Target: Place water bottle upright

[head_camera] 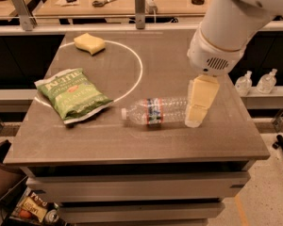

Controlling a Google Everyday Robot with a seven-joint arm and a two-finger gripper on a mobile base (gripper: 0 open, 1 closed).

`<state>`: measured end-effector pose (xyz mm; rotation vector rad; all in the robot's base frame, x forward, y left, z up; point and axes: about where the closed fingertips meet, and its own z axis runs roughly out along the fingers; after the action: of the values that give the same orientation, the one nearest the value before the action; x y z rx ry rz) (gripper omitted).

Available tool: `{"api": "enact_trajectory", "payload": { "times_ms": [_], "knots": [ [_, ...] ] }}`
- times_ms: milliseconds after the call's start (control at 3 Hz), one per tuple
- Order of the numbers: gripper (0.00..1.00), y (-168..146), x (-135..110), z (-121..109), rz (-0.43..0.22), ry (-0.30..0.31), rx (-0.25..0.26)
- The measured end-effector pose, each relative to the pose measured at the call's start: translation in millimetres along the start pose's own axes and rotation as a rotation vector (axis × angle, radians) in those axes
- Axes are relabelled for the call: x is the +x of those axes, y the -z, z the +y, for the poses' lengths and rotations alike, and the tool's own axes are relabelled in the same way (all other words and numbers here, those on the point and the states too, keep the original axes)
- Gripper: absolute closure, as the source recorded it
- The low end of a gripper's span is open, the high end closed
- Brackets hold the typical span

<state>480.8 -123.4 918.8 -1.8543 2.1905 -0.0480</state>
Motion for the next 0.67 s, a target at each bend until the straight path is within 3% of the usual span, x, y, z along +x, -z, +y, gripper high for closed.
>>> {"api": "enact_trajectory", "payload": {
  "times_ms": [333,667],
  "knots": [
    [0.0,-17.5,-17.8,3.8,0.095,0.009,0.003],
    [0.0,-33.0,-29.5,3.3,0.148,0.019,0.005]
  ]
}}
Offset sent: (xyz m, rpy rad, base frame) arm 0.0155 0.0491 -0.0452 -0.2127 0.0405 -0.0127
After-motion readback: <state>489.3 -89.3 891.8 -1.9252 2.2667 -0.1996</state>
